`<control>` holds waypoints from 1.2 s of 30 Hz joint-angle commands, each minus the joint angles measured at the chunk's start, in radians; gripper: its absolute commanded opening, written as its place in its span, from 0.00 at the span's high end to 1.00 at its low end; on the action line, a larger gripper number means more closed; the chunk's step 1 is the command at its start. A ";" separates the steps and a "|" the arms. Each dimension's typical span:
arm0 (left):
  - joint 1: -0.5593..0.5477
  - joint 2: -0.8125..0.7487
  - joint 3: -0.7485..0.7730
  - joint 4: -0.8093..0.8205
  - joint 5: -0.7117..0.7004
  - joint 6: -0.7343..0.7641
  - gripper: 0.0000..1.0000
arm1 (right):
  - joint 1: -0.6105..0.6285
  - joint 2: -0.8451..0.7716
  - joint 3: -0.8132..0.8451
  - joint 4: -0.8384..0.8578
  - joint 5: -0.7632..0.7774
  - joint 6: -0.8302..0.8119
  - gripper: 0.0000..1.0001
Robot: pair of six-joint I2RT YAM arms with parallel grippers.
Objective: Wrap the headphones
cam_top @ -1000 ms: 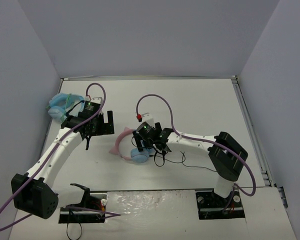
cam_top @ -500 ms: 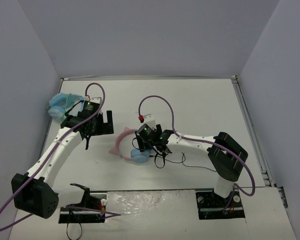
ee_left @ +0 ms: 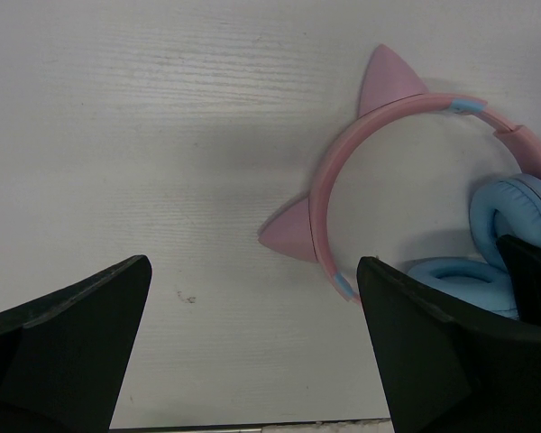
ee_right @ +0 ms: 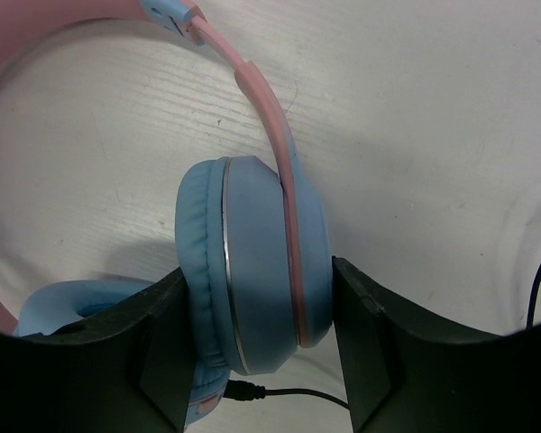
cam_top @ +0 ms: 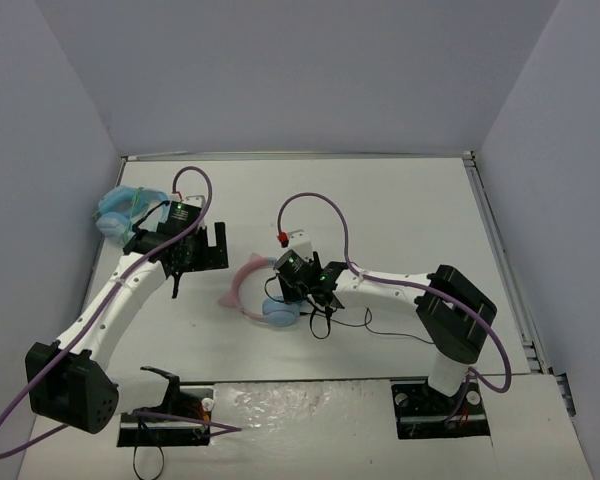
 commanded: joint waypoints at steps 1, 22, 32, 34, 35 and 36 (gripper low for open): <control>0.005 0.002 0.018 0.031 0.013 0.018 0.03 | 0.011 -0.042 -0.001 -0.036 0.040 -0.014 0.56; 0.004 0.027 0.011 0.032 0.051 0.029 0.03 | 0.046 -0.055 0.198 -0.117 0.075 -0.200 0.97; -0.002 0.042 0.003 0.046 0.109 0.046 0.03 | 0.046 -0.105 0.283 -0.158 0.075 -0.262 0.98; -0.004 0.041 0.000 0.052 0.126 0.047 0.03 | 0.047 -0.112 0.306 -0.170 0.066 -0.270 0.98; -0.005 0.042 -0.001 0.054 0.132 0.050 0.03 | 0.046 -0.116 0.320 -0.173 0.061 -0.271 0.98; -0.007 0.043 -0.001 0.054 0.135 0.052 0.03 | 0.045 -0.119 0.330 -0.174 0.050 -0.273 0.97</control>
